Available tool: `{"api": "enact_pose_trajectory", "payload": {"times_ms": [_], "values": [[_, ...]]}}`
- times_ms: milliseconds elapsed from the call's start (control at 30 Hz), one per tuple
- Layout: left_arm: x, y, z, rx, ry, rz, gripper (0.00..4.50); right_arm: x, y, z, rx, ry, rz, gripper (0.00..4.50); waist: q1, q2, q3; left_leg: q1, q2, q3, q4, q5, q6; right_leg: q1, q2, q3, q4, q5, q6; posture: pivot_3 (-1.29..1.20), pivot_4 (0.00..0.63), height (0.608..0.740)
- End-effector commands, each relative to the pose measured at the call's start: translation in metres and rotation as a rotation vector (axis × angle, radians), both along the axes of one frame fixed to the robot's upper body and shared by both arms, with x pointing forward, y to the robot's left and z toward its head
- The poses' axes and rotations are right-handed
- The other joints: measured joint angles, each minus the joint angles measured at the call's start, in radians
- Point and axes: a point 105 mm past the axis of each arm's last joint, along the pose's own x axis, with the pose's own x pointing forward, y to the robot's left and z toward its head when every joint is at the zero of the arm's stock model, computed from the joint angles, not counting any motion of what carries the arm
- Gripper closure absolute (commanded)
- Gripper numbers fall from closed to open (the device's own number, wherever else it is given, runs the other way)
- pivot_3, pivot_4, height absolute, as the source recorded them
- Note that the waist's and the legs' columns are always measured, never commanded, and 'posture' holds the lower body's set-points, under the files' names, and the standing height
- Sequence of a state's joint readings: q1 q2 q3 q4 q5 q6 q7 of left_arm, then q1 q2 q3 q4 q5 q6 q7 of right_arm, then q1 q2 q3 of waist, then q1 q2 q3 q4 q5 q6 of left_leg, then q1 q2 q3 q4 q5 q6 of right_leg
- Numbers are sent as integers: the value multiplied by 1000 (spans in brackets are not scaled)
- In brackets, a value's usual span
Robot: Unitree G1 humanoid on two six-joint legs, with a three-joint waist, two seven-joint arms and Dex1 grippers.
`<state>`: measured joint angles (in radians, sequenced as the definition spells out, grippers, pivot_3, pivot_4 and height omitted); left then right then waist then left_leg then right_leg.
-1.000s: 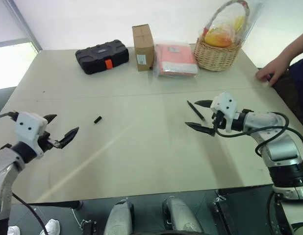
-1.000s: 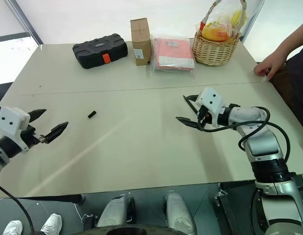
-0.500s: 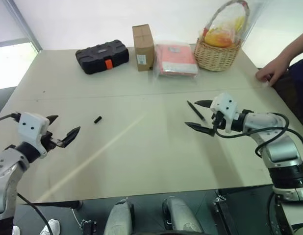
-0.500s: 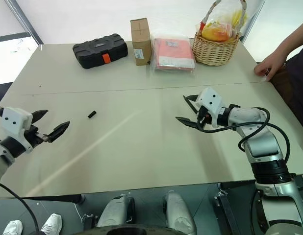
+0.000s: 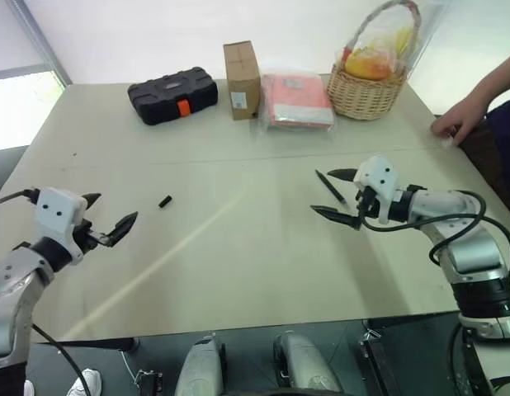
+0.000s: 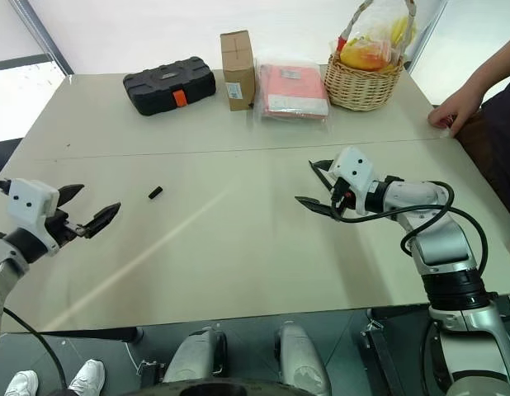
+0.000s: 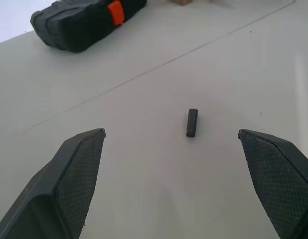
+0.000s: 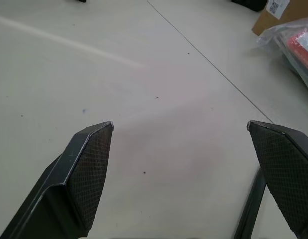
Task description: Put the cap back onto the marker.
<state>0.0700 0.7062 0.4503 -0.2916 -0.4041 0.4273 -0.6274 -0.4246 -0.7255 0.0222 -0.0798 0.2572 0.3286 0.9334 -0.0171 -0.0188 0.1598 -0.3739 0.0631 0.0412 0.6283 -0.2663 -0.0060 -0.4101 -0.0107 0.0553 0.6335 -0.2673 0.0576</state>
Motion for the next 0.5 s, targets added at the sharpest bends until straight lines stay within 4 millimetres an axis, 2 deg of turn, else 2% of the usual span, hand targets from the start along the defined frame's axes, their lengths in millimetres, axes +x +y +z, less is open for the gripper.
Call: {"api": "enact_pose_trajectory", "payload": {"times_ms": [33,100,200,300,500], "values": [[8,-1,-1,-57,-9,12,34,-3,1,14,25,-51,0,50,0,0,0,0,0,0,0,0,0,0,0,0,0,0,0,0,150,740],[18,1,-6,-103,-3,39,34,-3,2,12,26,-49,-1,50,4,0,0,0,0,0,0,0,0,0,1,0,0,0,0,0,150,740],[35,-5,-27,-126,43,27,34,-5,5,11,29,-50,1,50,5,0,0,0,-1,0,1,0,0,1,1,0,0,0,0,0,150,740],[50,-9,-35,-153,42,24,34,-7,6,9,35,-48,-3,50,4,0,0,0,-2,0,1,0,0,1,1,0,0,1,2,0,150,740],[75,-28,-51,-168,32,-18,34,-13,6,7,45,-43,-18,50,4,0,0,-1,-2,0,1,0,0,1,1,-1,0,2,4,0,150,740]]}}
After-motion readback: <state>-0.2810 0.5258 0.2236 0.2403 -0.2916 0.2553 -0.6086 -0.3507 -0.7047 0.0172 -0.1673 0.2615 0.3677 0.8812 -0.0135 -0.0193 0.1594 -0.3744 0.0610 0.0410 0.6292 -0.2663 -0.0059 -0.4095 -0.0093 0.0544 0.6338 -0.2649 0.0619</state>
